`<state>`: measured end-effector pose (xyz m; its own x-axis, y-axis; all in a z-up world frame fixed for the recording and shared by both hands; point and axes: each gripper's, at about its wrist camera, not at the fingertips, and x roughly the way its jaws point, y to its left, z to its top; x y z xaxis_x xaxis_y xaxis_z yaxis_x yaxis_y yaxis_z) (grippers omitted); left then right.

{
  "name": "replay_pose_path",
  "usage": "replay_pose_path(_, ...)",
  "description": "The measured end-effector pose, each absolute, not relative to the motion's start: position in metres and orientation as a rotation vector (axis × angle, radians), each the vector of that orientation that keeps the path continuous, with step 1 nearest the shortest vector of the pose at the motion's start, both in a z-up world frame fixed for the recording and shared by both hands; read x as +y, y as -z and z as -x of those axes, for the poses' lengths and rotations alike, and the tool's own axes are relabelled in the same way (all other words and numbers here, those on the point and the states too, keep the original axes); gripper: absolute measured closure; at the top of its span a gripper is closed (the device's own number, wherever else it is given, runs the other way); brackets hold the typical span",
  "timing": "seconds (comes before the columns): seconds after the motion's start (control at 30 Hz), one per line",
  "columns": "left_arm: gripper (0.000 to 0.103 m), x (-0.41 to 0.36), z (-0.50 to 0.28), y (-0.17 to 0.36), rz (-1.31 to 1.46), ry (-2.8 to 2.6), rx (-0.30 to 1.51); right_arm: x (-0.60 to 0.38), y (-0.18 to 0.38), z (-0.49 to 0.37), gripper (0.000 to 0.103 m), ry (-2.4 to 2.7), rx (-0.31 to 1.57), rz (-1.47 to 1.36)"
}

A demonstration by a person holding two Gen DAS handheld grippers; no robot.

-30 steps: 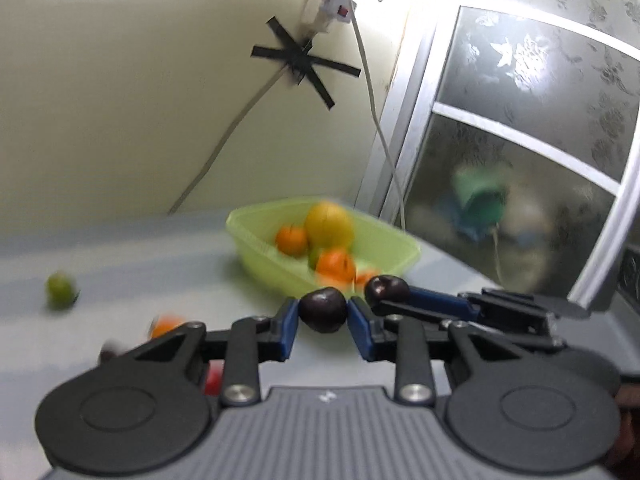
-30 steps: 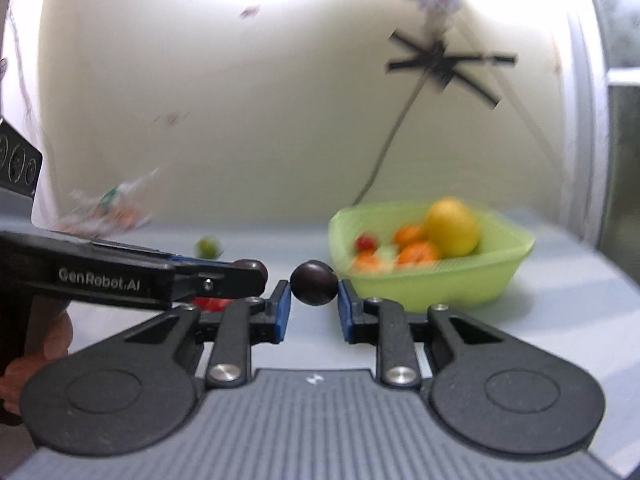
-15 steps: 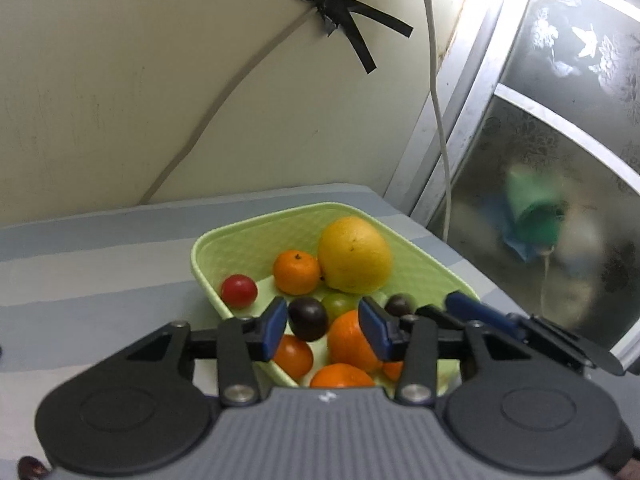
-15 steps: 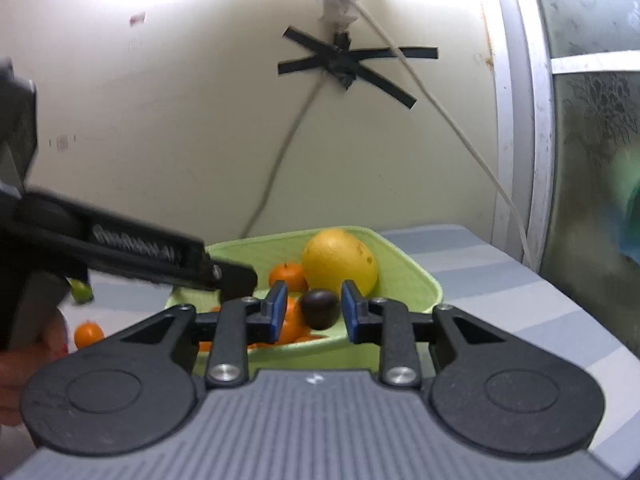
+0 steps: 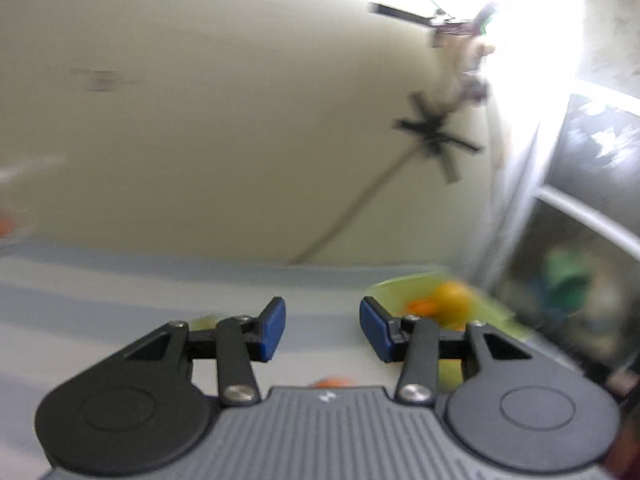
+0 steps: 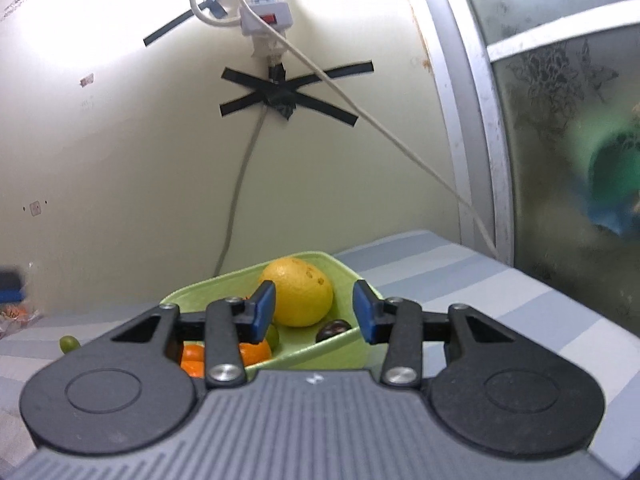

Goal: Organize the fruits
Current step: 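Grasp a red tomato with the right tool while the left tool grasps another red tomato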

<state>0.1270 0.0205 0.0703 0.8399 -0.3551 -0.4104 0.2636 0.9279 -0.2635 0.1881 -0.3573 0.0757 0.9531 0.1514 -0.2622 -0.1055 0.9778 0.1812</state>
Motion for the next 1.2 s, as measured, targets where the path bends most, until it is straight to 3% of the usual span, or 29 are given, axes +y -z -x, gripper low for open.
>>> replay_pose_path(0.2, 0.061, 0.068, -0.103, -0.028, 0.244, 0.218, 0.554, -0.333, -0.089, -0.157, 0.059, -0.221, 0.220, -0.195)
replay_pose_path(0.37, 0.061, 0.073, -0.110, -0.009, 0.278, 0.233, 0.601, -0.275, -0.080, -0.144, 0.059, -0.456, 0.376, -0.147)
replay_pose_path(0.7, 0.056, 0.056, -0.087, -0.018, 0.145, 0.305, 0.494, -0.181, -0.052, -0.163, 0.059, -0.539, 0.606, 0.176)
replay_pose_path(0.73, 0.056, 0.055, -0.087, -0.019, 0.146, 0.307, 0.494, -0.179, -0.052, -0.166, 0.059, -0.536, 0.615, 0.183)
replay_pose_path(0.8, 0.055, 0.056, -0.088, -0.019, 0.150, 0.311, 0.496, -0.177, -0.050, -0.167, 0.070, -0.525, 0.623, 0.189)
replay_pose_path(1.2, 0.056, -0.018, -0.112, -0.022, 0.015, 0.337, 0.600, -0.223, -0.049, -0.119, 0.070, -0.499, 0.582, 0.067)
